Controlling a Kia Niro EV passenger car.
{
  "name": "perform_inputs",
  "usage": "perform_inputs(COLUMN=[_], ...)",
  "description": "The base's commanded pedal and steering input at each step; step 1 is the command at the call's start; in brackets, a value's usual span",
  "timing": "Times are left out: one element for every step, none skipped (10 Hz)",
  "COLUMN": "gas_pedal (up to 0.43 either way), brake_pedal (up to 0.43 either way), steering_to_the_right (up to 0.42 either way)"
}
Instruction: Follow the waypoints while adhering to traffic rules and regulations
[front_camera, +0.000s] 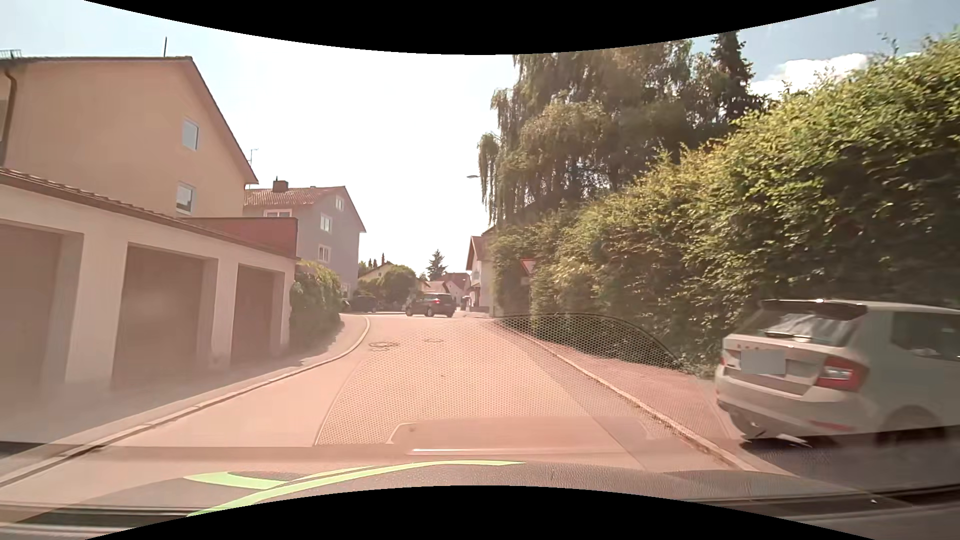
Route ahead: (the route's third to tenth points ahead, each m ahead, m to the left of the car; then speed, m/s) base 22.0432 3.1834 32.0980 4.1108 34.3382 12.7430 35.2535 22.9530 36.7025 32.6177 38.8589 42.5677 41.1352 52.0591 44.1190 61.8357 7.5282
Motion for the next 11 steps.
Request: perform_inputs(gas_pedal=[0.0,0.0,0.0,0.0,0.0,0.0,0.0,0.0,0.0,0.0,0.0], brake_pedal=[0.0,0.006,0.006,0.0,0.0,0.0,0.0,0.0,0.0,0.0,0.0], steering_to_the_right=[-0.007,-0.007,-0.007,-0.007,-0.007,-0.007,-0.007,-0.009,-0.012,-0.013,-0.013])
